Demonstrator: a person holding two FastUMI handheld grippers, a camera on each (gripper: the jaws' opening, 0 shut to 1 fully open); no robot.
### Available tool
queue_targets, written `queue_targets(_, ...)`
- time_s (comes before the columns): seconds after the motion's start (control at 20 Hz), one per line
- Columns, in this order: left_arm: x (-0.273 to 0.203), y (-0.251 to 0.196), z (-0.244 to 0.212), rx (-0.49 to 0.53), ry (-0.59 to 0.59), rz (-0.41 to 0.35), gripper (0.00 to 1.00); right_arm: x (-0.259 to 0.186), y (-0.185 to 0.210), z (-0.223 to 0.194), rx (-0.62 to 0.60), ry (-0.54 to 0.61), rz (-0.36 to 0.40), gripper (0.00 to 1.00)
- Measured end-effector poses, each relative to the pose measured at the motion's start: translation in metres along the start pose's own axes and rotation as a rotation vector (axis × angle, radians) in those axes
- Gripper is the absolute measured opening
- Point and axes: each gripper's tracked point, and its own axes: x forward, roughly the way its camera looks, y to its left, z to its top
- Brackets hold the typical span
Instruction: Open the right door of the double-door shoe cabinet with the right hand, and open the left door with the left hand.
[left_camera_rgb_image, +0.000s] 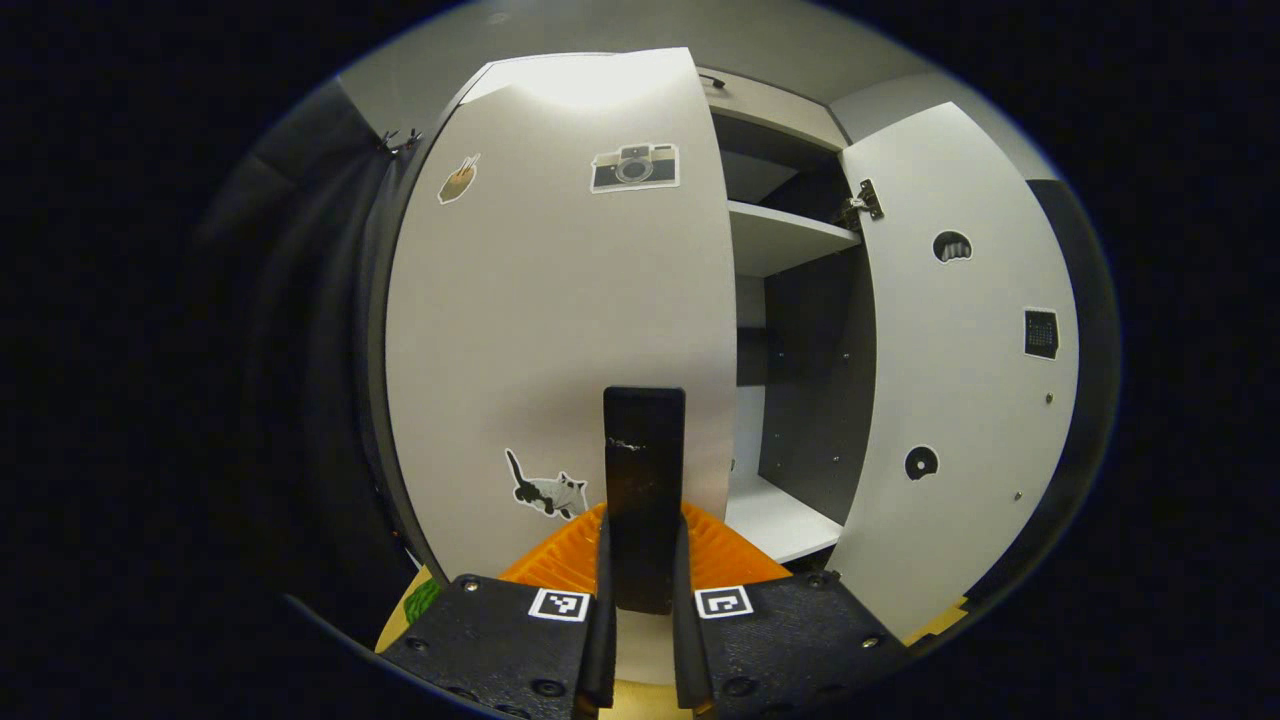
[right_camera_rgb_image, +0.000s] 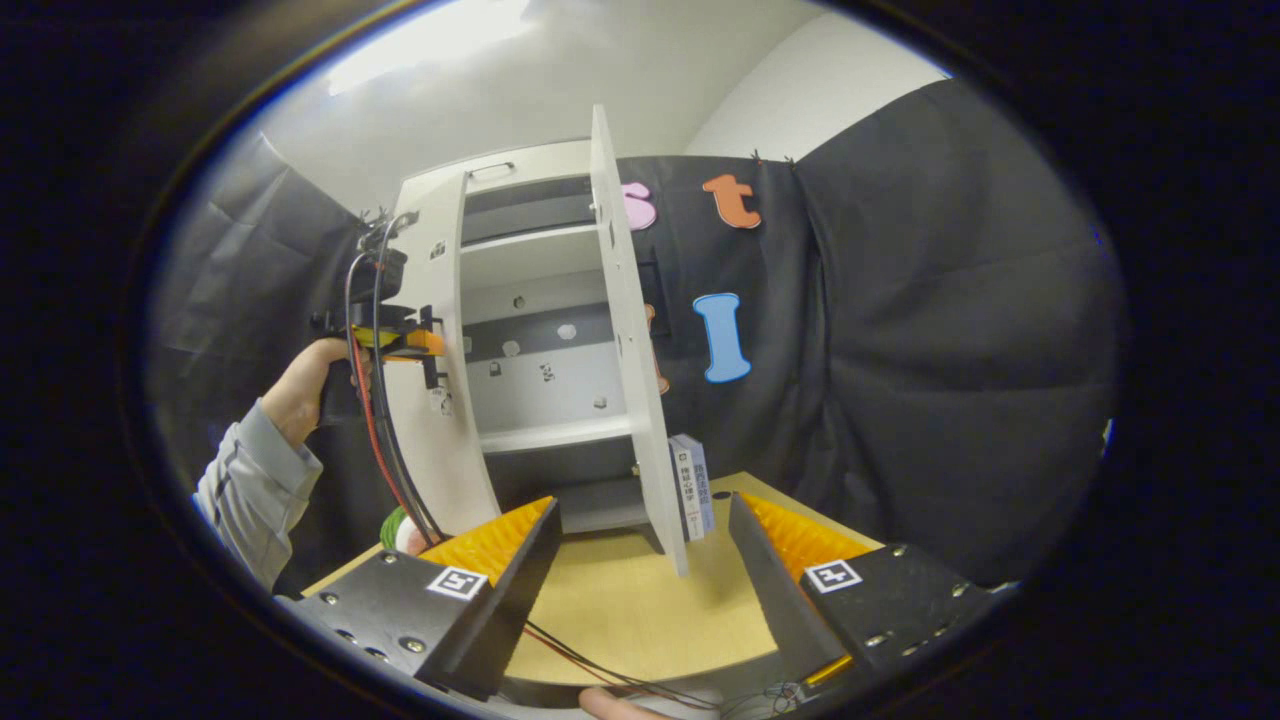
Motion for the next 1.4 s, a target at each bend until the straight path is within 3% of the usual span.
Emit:
queue_targets(0.25, -0.03, 0.014, 0.0, -0.004, -0.013, -0.018, 0.24, -0.003, 0.006, 0.002, -0.002, -0.012, 0.008, 0.96)
queue_targets(0.3, -0.037, 0.017, 0.0, -0.001, -0.019, -0.02, 0.24, -0.003, 0.008, 0.001, -0.008, -0.01, 0.009, 0.99)
queue_targets(0.75, -0.085, 0.057, 0.001, 0.023, -0.039, -0.035, 0.2, -0.008, 0.045, -0.002, -0.038, -0.008, 0.056, 0.99)
queue_targets(0.8, -0.091, 0.062, 0.0, 0.023, -0.037, -0.037, 0.21, -0.01, 0.048, 0.0, -0.044, -0.013, 0.063, 0.96)
queue_targets(1.1, -0.105, 0.087, 0.0, 0.01, -0.051, -0.047, 0.19, -0.006, 0.054, -0.003, -0.063, -0.014, 0.09, 0.99)
queue_targets(1.4, -0.121, 0.124, 0.001, 0.042, -0.066, 0.022, 0.16, -0.008, 0.067, -0.013, -0.059, 0.013, 0.102, 0.99)
